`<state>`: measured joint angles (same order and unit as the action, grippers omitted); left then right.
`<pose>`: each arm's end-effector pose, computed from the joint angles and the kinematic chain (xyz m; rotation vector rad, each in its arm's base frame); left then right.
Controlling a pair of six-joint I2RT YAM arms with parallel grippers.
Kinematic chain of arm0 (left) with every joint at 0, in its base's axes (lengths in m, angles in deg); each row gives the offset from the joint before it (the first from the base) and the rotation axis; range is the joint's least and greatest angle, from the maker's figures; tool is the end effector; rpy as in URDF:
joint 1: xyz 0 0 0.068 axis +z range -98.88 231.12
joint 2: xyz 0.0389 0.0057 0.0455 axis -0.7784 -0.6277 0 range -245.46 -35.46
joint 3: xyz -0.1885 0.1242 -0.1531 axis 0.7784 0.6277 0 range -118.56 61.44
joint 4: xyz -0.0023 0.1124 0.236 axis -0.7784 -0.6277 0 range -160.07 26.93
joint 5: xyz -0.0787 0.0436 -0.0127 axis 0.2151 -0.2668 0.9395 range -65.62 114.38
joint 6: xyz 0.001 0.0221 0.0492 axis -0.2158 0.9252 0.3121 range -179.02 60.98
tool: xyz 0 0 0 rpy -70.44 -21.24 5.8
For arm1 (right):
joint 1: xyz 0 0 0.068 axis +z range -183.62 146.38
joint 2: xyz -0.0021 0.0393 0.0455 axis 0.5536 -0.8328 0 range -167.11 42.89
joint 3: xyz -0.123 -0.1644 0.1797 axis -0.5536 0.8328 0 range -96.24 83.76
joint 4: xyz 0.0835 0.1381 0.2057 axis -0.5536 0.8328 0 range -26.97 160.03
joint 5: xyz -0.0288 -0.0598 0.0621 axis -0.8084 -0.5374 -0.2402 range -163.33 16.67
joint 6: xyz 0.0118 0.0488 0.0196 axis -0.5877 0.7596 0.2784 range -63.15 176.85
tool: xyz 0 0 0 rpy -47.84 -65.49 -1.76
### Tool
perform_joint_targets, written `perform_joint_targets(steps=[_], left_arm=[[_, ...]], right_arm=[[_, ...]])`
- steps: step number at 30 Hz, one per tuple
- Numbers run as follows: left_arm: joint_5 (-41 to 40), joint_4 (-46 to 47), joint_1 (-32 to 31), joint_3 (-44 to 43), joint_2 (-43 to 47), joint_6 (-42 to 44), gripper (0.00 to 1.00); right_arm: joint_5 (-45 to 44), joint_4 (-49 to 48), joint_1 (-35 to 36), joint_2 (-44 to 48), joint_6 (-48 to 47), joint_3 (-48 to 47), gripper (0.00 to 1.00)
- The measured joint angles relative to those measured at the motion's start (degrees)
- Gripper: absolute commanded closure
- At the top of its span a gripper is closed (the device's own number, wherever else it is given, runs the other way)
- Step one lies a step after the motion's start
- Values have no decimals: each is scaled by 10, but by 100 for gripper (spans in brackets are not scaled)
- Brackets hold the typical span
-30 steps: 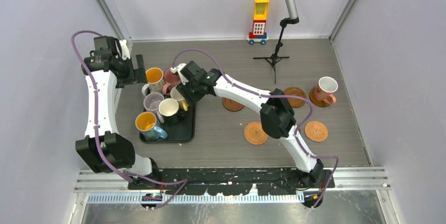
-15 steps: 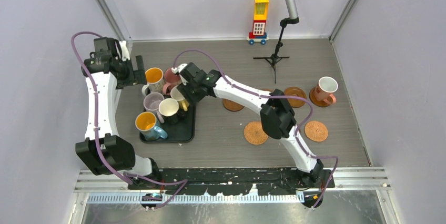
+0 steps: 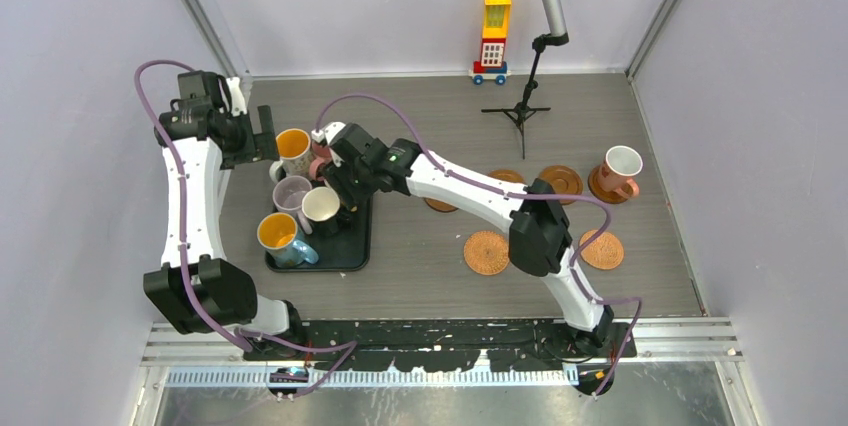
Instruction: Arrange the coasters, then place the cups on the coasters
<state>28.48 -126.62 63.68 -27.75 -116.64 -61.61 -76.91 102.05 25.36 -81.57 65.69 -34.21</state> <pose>0.2696 0.0574 0.3776 -0.3065 2.5180 -0.0220 0.2577 0.4242 0.2850 -0.9970 2.2048 0.4894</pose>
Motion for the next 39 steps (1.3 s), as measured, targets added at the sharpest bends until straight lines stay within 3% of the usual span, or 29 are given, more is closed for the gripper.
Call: perform_joint_targets(steps=[12,22,35,39], left_arm=[[-2,2,0,4,15,0,0],[-9,4,1,8,16,2,0],[-16,4,2,9,16,16,0],[-17,4,2,9,16,16,0]], right_arm=[[-24,0,0,-53,10,-1,42],[-37,1,-4,-61,8,-6,55],[-37,0,-14,-97,6,-33,58],[-36,-2,-17,-103,6,-33,66]])
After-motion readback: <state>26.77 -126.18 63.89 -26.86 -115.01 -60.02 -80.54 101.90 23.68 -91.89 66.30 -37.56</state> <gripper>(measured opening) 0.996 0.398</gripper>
